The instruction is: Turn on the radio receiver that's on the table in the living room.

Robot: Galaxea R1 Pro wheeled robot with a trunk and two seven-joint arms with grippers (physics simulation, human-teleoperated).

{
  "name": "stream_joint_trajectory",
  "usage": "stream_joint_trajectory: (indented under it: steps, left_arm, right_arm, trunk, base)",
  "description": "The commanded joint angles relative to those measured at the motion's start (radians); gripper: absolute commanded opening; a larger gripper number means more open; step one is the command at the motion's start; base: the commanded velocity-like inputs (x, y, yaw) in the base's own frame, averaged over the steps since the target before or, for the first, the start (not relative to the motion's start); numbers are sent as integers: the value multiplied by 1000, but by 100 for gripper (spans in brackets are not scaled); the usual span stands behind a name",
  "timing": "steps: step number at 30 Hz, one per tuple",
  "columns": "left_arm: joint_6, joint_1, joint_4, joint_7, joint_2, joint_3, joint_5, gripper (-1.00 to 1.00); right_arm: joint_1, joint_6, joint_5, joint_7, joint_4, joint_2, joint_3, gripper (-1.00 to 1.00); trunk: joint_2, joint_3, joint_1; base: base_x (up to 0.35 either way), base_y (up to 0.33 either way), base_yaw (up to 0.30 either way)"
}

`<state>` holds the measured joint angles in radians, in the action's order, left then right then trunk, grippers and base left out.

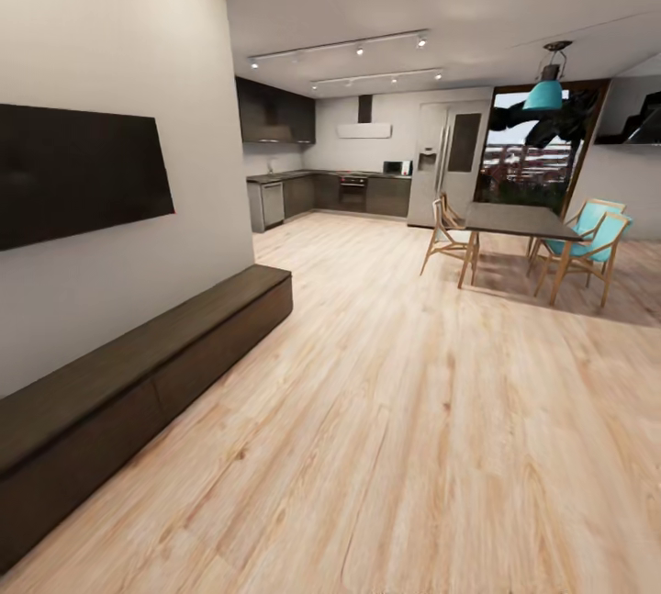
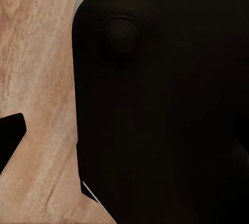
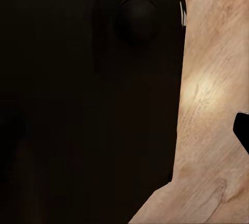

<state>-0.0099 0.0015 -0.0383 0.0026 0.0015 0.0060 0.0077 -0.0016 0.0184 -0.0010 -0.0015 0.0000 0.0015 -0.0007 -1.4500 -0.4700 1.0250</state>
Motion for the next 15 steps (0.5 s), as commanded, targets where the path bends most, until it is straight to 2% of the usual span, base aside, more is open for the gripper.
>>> stream_joint_trajectory:
  steps: [1,15]
  left_arm:
    - [0,0,0,0,0,0,0,100]
    - [-1,0,-2,-1,-3,0,-1,100]
  right_arm:
    - [0,0,0,0,0,0,0,100]
    - [0,0,-5,0,0,-1,-1,100]
  trunk:
    - [0,0,0]
    - [0,0,0]
  base:
    - [0,0,-276]
    - [0,0,-281]
